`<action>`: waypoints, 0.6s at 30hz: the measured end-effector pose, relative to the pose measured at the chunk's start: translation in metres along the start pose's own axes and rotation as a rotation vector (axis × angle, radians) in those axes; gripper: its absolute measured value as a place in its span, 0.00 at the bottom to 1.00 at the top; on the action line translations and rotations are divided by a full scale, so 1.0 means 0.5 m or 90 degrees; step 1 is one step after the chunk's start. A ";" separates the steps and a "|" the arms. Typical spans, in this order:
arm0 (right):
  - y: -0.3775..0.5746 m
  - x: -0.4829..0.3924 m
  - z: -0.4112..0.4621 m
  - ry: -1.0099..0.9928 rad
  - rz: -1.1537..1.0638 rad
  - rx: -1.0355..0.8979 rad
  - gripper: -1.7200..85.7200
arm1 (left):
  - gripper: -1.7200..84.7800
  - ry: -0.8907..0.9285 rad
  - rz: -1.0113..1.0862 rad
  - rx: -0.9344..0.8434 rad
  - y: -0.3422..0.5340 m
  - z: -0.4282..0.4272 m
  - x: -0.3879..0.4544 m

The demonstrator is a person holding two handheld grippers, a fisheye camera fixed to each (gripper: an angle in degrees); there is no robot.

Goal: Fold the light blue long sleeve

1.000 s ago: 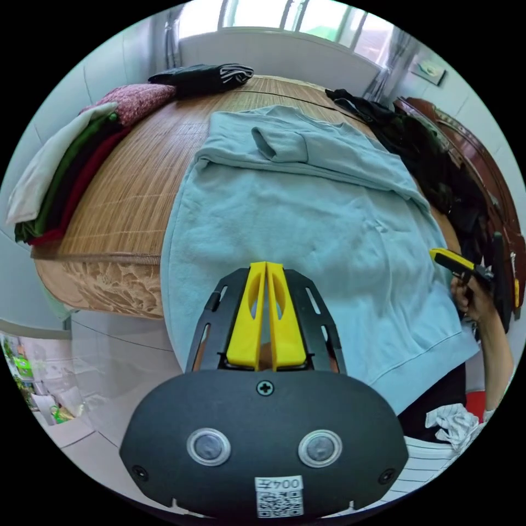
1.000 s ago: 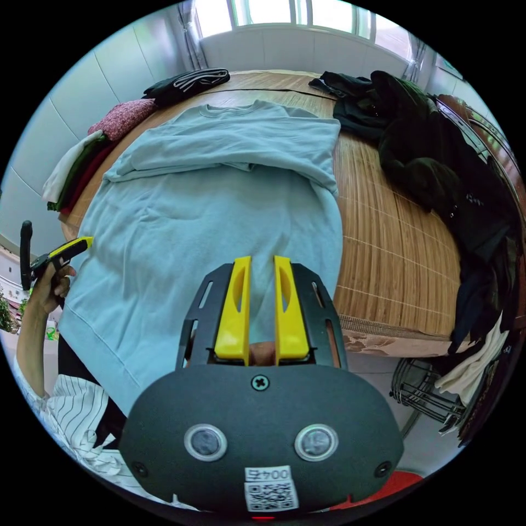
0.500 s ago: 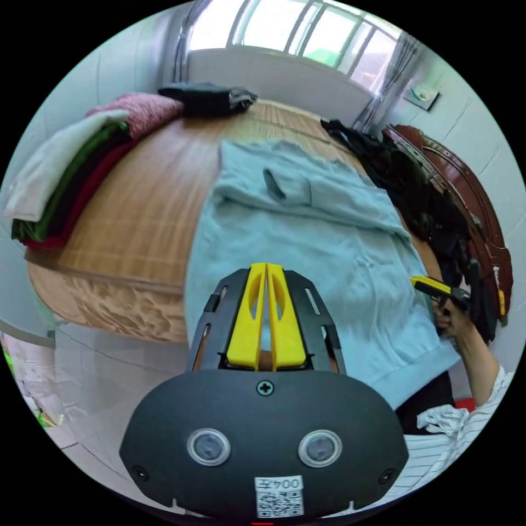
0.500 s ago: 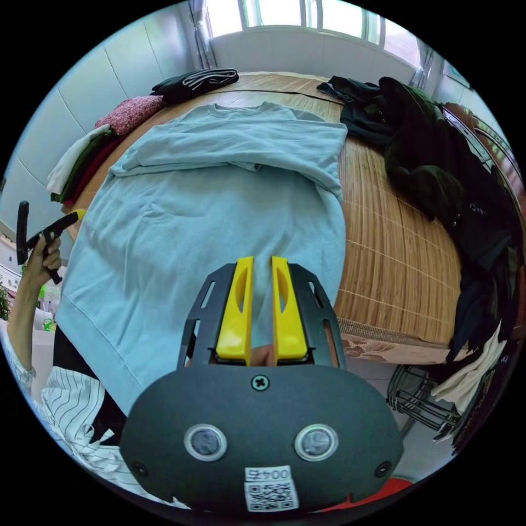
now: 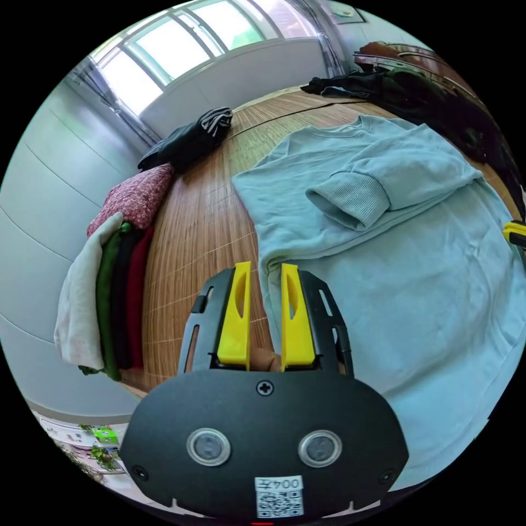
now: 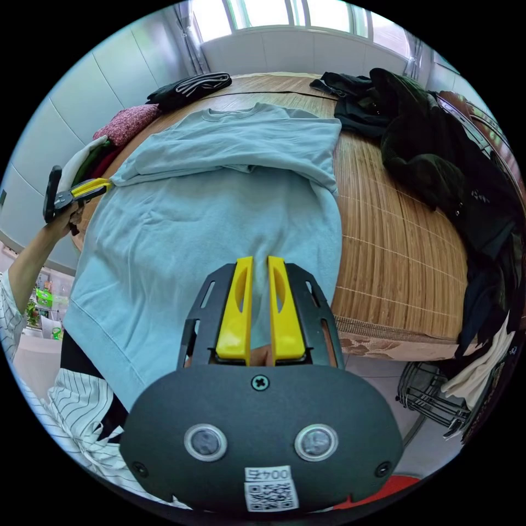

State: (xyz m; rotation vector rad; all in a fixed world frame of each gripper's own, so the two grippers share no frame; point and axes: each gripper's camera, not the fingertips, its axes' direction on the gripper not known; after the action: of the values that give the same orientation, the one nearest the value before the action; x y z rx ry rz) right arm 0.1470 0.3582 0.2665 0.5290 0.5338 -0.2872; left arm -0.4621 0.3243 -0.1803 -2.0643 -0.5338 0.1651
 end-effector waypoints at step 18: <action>0.011 0.005 0.001 -0.019 0.016 0.004 0.06 | 0.04 0.239 -0.313 0.053 0.091 -0.053 -0.178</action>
State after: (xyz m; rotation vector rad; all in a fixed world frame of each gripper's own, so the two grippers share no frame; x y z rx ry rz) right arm 0.1511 0.3622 0.2677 0.5370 0.4965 -0.2728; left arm -0.5190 0.2448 -0.2131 -1.7656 -0.7623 -0.4714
